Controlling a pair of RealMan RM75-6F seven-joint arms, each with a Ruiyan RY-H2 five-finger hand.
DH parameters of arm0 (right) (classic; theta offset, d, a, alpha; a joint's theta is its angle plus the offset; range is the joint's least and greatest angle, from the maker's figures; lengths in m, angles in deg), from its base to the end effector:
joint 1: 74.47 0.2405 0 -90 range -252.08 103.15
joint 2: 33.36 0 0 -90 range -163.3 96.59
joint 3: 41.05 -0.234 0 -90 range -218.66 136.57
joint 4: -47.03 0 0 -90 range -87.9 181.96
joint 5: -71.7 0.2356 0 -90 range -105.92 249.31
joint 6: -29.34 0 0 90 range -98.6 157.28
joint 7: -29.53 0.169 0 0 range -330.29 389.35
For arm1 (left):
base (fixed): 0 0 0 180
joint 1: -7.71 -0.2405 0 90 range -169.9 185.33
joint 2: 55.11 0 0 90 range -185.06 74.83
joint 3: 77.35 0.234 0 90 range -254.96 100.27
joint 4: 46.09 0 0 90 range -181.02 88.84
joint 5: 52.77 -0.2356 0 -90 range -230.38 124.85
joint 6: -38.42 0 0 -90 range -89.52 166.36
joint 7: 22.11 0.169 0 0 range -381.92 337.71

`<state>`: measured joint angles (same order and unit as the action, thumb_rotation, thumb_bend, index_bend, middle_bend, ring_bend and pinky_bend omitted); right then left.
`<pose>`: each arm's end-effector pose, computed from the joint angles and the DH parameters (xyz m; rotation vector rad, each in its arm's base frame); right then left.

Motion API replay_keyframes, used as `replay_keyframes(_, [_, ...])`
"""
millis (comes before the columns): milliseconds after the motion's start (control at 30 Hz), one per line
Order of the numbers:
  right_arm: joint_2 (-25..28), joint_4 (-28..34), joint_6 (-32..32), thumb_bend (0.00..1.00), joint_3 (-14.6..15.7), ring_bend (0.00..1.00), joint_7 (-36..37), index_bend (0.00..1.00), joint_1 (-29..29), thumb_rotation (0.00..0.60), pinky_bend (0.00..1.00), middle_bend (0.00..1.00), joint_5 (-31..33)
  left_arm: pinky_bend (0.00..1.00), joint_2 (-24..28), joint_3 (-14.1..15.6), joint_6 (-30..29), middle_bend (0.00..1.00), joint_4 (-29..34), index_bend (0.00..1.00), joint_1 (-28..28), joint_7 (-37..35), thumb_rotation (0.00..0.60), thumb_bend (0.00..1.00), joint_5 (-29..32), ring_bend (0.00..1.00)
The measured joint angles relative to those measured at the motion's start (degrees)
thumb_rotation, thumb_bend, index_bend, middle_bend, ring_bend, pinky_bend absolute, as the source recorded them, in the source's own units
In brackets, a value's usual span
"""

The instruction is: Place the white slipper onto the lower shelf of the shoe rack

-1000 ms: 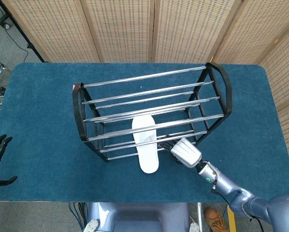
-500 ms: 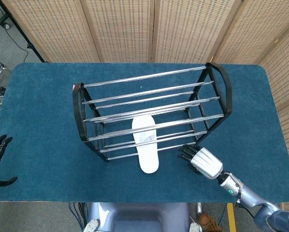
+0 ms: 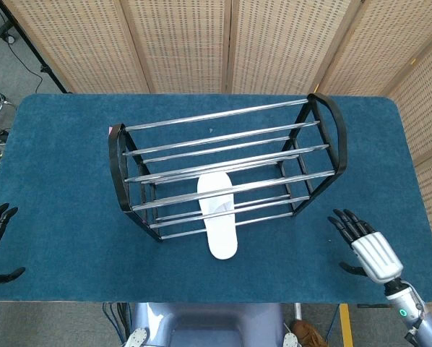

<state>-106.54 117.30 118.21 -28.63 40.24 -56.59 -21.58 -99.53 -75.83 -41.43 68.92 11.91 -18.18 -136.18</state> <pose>-0.3142 -0.2229 0.0809 1.7763 -0.7903 0.9678 -0.2656 0.1785 0.1629 -1.4361 -1.0419 -0.7520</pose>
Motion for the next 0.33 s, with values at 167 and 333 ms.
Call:
replay_keyframes(167, [4.69,9.25,0.03,0.05,-1.10,0.00,-1.74,0.00,-3.19,0.600,0.06,0.00,4.09,0.00,-0.01,0.13,-0.66,0.00,-0.12,0.00,-0.32,-0.17,0.600,0.08,-0.95,0.00])
replay_keyframes(333, [8.10,18.72,2.18,0.04,-2.94,0.00,-4.70,0.00,-6.14,0.600,0.04,0.00,6.63,0.00,-0.41,0.09,0.03,0.00,-1.04,0.00,0.01,-0.29,0.600,0.08,-0.95,0.00])
